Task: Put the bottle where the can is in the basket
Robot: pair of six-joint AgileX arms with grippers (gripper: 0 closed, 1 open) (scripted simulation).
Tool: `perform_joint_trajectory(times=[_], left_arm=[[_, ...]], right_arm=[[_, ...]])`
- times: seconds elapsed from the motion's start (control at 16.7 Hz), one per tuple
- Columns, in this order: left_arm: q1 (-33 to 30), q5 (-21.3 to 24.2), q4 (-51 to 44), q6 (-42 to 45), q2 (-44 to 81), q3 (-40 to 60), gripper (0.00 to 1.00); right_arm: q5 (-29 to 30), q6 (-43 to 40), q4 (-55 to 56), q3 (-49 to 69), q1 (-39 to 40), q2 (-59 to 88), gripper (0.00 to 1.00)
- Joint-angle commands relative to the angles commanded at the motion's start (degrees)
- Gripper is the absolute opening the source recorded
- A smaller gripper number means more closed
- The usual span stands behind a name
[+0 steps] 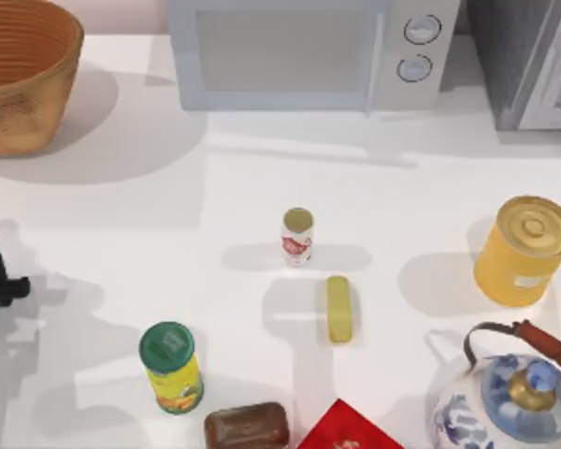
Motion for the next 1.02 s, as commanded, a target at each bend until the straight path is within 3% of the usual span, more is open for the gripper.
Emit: perform_joint_trajectory(times=[0.12, 0.72, 1.02], left_arm=[[0.00, 0.00, 0.00, 0.00, 0.00, 0.00, 0.00], [0.10, -0.05, -0.70, -0.03, -0.09, 0.32, 0.00], [3.87, -0.77, -12.65, -0.28, -2.00, 7.90, 0.00]], right_arm=[[0.00, 0.00, 0.00, 0.00, 0.00, 0.00, 1.00], [0.00, 0.00, 0.00, 0.00, 0.00, 0.00, 1.00], [0.00, 0.00, 0.00, 0.00, 0.00, 0.00, 1.00]])
